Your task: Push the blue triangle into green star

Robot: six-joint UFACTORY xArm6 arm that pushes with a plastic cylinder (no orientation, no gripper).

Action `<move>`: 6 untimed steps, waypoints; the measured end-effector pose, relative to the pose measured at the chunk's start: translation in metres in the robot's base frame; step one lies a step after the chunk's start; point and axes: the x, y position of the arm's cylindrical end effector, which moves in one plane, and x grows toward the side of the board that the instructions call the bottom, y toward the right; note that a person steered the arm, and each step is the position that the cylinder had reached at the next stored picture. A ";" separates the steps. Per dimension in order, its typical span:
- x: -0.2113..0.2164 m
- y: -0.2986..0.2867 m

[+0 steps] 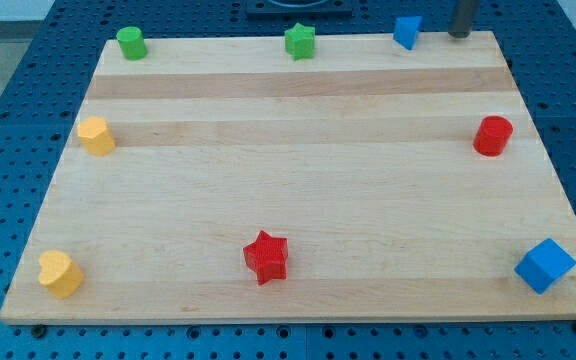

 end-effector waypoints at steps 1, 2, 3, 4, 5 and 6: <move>0.001 -0.036; 0.001 -0.119; 0.005 -0.180; 0.021 -0.217; 0.028 -0.220; 0.035 -0.219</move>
